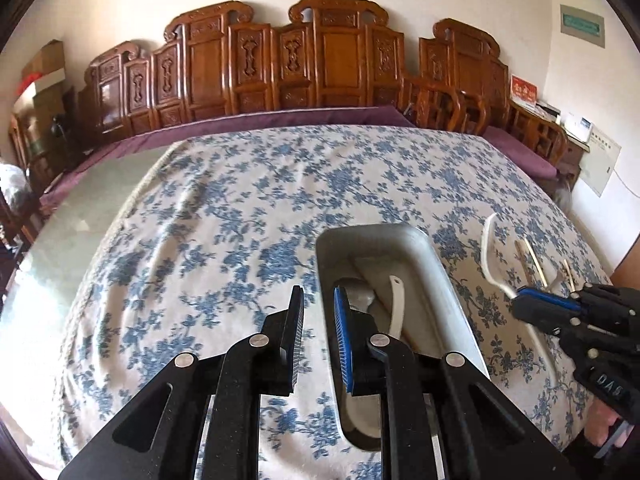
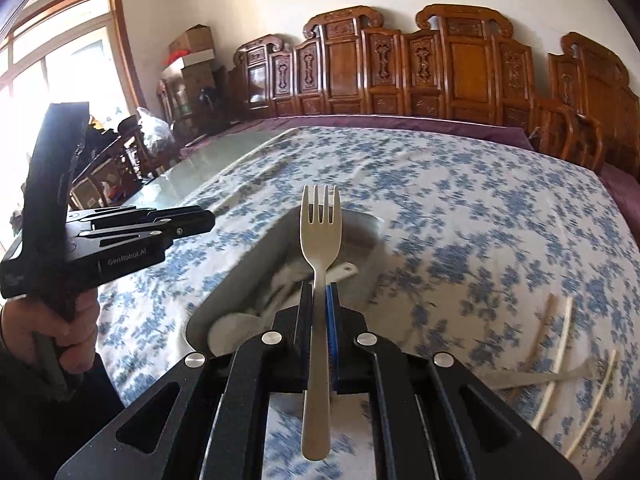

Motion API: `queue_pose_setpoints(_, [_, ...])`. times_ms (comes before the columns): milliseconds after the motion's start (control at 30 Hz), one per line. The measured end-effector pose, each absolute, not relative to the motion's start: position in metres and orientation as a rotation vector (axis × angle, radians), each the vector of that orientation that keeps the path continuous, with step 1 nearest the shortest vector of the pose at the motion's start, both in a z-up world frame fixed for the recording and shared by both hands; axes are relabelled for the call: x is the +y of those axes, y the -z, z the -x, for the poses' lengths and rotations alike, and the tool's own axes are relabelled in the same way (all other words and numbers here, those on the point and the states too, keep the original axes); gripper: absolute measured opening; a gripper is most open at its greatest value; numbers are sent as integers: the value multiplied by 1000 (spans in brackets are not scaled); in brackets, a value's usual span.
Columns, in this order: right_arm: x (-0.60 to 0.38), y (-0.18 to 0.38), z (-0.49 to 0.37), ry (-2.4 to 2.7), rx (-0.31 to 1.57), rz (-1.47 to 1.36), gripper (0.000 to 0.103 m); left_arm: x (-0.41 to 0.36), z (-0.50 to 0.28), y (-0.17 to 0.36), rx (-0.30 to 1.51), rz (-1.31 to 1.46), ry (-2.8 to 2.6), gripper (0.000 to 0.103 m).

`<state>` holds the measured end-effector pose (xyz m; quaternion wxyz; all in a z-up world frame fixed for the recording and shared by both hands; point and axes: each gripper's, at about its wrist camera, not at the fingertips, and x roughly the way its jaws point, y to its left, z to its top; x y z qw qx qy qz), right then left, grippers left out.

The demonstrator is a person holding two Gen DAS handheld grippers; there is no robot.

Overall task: Organize utensils
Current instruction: 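Lower the white plastic fork into the tray and open the right tool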

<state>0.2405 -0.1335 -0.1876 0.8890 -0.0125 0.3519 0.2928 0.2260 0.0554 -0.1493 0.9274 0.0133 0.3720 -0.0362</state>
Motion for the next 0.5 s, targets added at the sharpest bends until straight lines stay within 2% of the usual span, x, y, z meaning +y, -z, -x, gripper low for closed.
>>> queue_pose_setpoints(500, [-68, 215, -273, -616, 821, 20, 8, 89, -229, 149, 754, 12, 17, 14])
